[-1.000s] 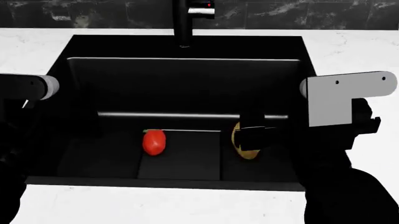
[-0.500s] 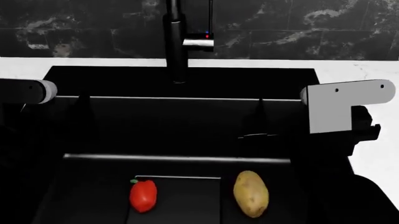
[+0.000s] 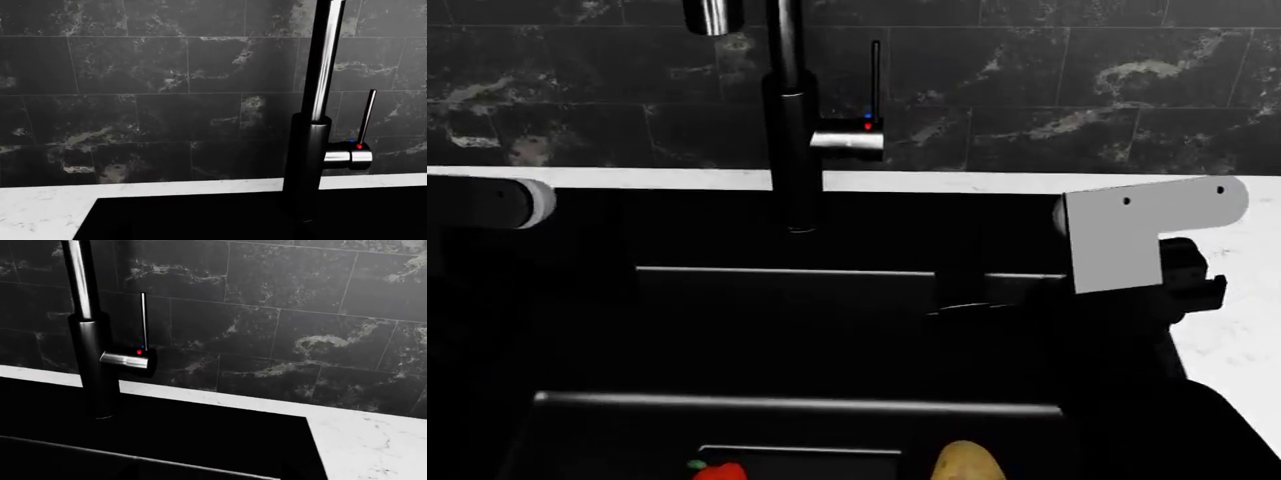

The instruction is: Pick the vegetables from the sink and place them on the cutting board.

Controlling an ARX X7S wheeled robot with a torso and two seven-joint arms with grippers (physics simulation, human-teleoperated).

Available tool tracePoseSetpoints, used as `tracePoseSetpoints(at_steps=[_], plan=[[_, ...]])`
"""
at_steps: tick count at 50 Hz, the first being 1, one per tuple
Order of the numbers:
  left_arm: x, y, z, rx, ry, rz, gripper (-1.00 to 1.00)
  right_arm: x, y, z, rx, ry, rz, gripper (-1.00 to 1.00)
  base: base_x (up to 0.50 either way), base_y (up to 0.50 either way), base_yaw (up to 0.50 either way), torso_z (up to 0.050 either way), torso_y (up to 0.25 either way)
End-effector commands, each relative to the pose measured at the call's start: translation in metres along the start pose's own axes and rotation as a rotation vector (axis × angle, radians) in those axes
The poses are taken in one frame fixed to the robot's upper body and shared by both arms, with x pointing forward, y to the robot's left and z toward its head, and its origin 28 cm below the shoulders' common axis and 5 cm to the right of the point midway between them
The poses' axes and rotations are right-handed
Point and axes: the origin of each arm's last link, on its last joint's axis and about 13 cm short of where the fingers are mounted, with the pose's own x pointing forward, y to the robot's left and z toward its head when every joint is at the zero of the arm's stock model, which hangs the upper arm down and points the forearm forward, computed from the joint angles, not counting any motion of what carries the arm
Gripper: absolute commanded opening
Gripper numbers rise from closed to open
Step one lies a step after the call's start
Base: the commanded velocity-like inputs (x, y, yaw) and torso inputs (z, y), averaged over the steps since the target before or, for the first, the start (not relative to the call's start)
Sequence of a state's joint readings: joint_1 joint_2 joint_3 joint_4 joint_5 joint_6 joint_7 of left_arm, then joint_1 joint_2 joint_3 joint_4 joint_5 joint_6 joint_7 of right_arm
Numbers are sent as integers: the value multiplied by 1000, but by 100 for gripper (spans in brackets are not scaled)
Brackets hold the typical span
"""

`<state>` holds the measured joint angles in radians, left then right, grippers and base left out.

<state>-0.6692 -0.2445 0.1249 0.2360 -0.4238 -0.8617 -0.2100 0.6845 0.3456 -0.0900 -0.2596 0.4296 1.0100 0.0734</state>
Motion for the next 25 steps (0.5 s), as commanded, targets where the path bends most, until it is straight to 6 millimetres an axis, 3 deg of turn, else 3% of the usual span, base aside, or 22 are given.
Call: tracePoseSetpoints(at_steps=[1,17,25], plan=[[-3,-1,-9,16,37,-16,100,-7,7,-2,-13,105,68,100,0,0,0,0,0],[-11,-5,-40,26,144,-58,100,-6,16,-51,33,310,151,100,0,0,0,0,0],[-12,-6,-61,35,233,-82,100,7,17,-71,49,381,112,100,0,0,0,0,0]])
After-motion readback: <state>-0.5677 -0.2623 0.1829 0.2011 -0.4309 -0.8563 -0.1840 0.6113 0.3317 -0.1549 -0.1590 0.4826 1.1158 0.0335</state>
